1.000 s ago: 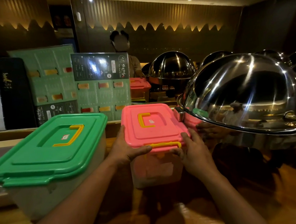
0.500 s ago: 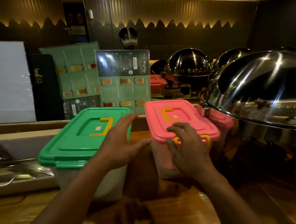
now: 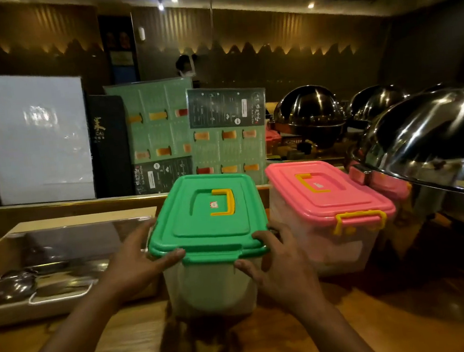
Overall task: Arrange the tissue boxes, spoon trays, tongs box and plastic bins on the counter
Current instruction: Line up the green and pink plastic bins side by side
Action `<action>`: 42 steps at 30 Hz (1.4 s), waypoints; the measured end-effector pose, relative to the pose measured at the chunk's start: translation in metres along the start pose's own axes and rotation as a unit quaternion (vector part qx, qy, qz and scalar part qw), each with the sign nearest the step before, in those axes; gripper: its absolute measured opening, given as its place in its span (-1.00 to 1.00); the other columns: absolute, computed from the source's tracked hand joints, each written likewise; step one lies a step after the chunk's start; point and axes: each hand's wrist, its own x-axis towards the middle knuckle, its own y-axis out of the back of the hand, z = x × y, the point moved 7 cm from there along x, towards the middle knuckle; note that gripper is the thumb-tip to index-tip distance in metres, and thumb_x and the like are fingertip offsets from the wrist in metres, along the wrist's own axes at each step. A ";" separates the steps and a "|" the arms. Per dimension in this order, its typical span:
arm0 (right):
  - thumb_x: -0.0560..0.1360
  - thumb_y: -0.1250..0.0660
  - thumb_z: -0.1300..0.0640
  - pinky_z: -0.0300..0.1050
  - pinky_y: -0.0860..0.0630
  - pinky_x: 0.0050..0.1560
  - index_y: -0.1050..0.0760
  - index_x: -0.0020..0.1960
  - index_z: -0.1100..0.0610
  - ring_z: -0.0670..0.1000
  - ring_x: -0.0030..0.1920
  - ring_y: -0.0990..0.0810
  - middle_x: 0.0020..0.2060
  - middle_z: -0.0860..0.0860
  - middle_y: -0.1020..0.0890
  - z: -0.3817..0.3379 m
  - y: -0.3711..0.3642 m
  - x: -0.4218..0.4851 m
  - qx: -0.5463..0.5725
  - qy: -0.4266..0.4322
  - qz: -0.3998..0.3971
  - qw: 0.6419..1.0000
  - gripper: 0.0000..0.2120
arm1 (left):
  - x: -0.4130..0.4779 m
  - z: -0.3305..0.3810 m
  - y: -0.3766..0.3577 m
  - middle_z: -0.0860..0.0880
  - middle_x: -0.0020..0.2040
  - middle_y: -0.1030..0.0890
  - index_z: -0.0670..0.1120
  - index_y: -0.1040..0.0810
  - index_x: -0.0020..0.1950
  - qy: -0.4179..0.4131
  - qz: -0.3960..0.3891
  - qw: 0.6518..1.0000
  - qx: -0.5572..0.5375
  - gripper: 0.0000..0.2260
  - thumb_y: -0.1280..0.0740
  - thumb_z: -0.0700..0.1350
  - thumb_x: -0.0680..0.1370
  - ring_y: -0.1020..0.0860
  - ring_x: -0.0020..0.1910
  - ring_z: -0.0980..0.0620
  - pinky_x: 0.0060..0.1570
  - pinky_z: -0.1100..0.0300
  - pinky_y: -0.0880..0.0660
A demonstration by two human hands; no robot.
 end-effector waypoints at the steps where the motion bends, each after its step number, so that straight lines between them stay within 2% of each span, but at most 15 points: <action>1: 0.35 -0.33 -0.43 0.01 -0.48 0.29 -0.49 0.29 -0.08 0.00 0.33 -0.41 0.36 -0.05 -0.39 0.001 0.001 -0.001 -0.006 -0.007 0.004 1.000 -0.36 | 0.000 -0.008 -0.006 0.22 0.28 -0.52 0.23 -0.23 0.56 0.006 -0.023 0.998 -0.051 -0.02 -0.62 0.26 0.22 -0.55 0.27 0.09 0.10 0.11 -0.58; 2: 0.35 -0.31 -0.44 0.04 -0.48 0.28 -0.49 0.30 -0.09 0.01 0.32 -0.42 0.36 -0.06 -0.40 0.002 0.002 -0.002 -0.017 -0.012 0.011 1.000 -0.36 | 0.000 -0.013 -0.012 0.26 0.23 -0.55 0.26 -0.20 0.56 0.004 -0.035 0.996 -0.085 -0.02 -0.63 0.22 0.24 -0.57 0.24 0.14 0.07 0.18 -0.59; 5: 0.40 -0.21 -0.42 0.11 -0.48 0.23 -0.52 0.29 -0.11 0.05 0.27 -0.48 0.32 -0.05 -0.49 0.012 0.006 -0.001 -0.064 -0.020 0.035 0.997 -0.41 | 0.005 -0.013 -0.030 0.27 0.19 -0.62 0.39 -0.25 0.48 -0.001 -0.042 0.987 -0.153 -0.11 -0.63 0.16 0.26 -0.61 0.20 0.18 0.08 0.14 -0.62; 7: 0.43 -0.17 -0.40 0.14 -0.48 0.19 -0.53 0.29 -0.12 0.08 0.24 -0.51 0.29 -0.05 -0.53 0.021 0.010 0.002 -0.100 -0.025 0.040 0.994 -0.43 | 0.007 -0.005 -0.041 0.41 0.08 -0.64 0.47 -0.29 0.31 -0.018 -0.048 0.983 -0.174 -0.27 -0.59 0.03 0.31 -0.61 0.12 0.31 -0.05 0.29 -0.62; 8: 0.44 -0.15 -0.39 0.15 -0.47 0.19 -0.53 0.29 -0.11 0.09 0.25 -0.50 0.29 -0.05 -0.54 0.025 0.011 0.004 -0.122 -0.023 0.039 0.991 -0.43 | 0.007 -0.001 -0.046 0.44 0.06 -0.63 0.46 -0.29 0.31 -0.024 -0.048 0.982 -0.181 -0.28 -0.56 0.00 0.32 -0.61 0.10 0.35 -0.07 0.32 -0.61; 9: 0.44 -0.14 -0.38 0.17 -0.45 0.22 -0.51 0.30 -0.12 0.09 0.27 -0.47 0.29 -0.05 -0.54 0.029 0.013 0.008 -0.145 -0.023 0.033 0.989 -0.44 | 0.009 0.000 -0.050 0.41 0.10 -0.63 0.42 -0.30 0.38 -0.027 -0.043 0.981 -0.185 -0.25 -0.56 0.01 0.32 -0.61 0.12 0.32 -0.02 0.28 -0.61; 12: 0.46 -0.25 -0.31 0.19 -0.33 0.36 -0.49 0.33 -0.13 0.12 0.37 -0.38 0.36 -0.01 -0.50 0.040 0.021 0.019 -0.191 -0.029 0.023 0.981 -0.50 | 0.013 0.004 -0.066 0.22 0.29 -0.60 0.29 -0.20 0.55 -0.027 -0.040 0.981 -0.190 -0.12 -0.58 0.07 0.34 -0.59 0.24 0.17 0.23 -0.03 -0.56; 16: 0.47 -0.32 -0.28 0.20 -0.16 0.46 -0.48 0.35 -0.15 0.16 0.45 -0.29 0.43 0.05 -0.43 0.056 0.031 0.031 -0.221 -0.044 0.021 0.974 -0.51 | 0.018 0.021 -0.085 0.26 0.21 -0.58 0.34 -0.15 0.53 -0.026 -0.030 0.980 -0.195 -0.09 -0.55 0.21 0.28 -0.55 0.19 0.25 0.25 -0.02 -0.52; 18: 0.49 -0.29 -0.29 0.21 -0.13 0.49 -0.43 0.40 -0.16 0.17 0.48 -0.25 0.46 0.06 -0.39 0.064 0.032 0.036 -0.219 -0.054 0.008 0.974 -0.49 | 0.023 0.022 -0.093 0.23 0.27 -0.57 0.34 -0.12 0.55 -0.018 -0.026 0.982 -0.188 0.04 -0.55 0.39 0.17 -0.55 0.23 0.17 0.27 -0.08 -0.52; 20: 0.51 -0.28 -0.27 0.19 -0.12 0.49 -0.40 0.42 -0.15 0.17 0.50 -0.22 0.48 0.06 -0.37 0.070 0.033 0.039 -0.212 -0.056 0.001 0.976 -0.48 | 0.029 0.019 -0.098 0.20 0.36 -0.55 0.32 -0.05 0.58 -0.005 -0.027 0.982 -0.186 0.13 -0.54 0.44 0.13 -0.56 0.26 0.14 0.28 -0.13 -0.52; 24: 0.52 -0.24 -0.28 0.18 -0.13 0.50 -0.38 0.43 -0.14 0.15 0.52 -0.19 0.49 0.02 -0.36 0.075 0.030 0.043 -0.200 -0.050 -0.004 0.979 -0.48 | 0.031 0.024 -0.101 0.21 0.30 -0.52 0.26 -0.07 0.60 -0.023 -0.020 0.979 -0.204 0.00 -0.55 0.16 0.28 -0.51 0.13 0.32 0.22 0.02 -0.52; 29: 0.54 -0.14 -0.31 0.23 -0.11 0.48 -0.35 0.44 -0.13 0.16 0.54 -0.17 0.44 -0.09 -0.44 0.080 0.020 0.046 -0.205 -0.032 -0.009 0.978 -0.47 | 0.035 0.024 -0.103 0.24 0.23 -0.55 0.33 -0.19 0.51 -0.029 -0.022 0.974 -0.223 -0.15 -0.55 0.04 0.33 -0.56 0.17 0.24 0.13 0.12 -0.56; 36: 0.52 -0.23 -0.29 0.21 -0.08 0.47 -0.44 0.41 -0.11 0.18 0.52 -0.21 0.38 -0.06 -0.51 0.079 0.020 0.044 -0.182 -0.032 0.019 0.983 -0.48 | 0.039 0.014 -0.101 0.16 0.36 -0.55 0.33 -0.21 0.54 -0.004 -0.033 0.972 -0.231 -0.12 -0.60 0.07 0.34 -0.52 0.33 0.07 0.28 -0.12 -0.53; 39: 0.49 -0.27 -0.29 0.18 -0.08 0.42 -0.50 0.36 -0.11 0.20 0.48 -0.28 0.32 -0.05 -0.56 0.078 0.021 0.044 -0.173 -0.028 0.031 0.984 -0.50 | 0.041 0.010 -0.100 0.11 0.42 -0.49 0.28 -0.16 0.57 0.005 -0.034 0.970 -0.240 -0.11 -0.58 -0.01 0.37 -0.48 0.39 0.01 0.31 -0.14 -0.50; 42: 0.47 -0.23 -0.31 0.17 -0.08 0.40 -0.53 0.32 -0.10 0.21 0.46 -0.32 0.28 -0.04 -0.59 0.078 0.022 0.043 -0.165 -0.028 0.043 0.985 -0.49 | 0.041 0.007 -0.100 0.15 0.39 -0.50 0.33 -0.17 0.54 0.011 -0.037 0.968 -0.249 -0.04 -0.64 0.11 0.29 -0.48 0.37 0.02 0.31 -0.13 -0.50</action>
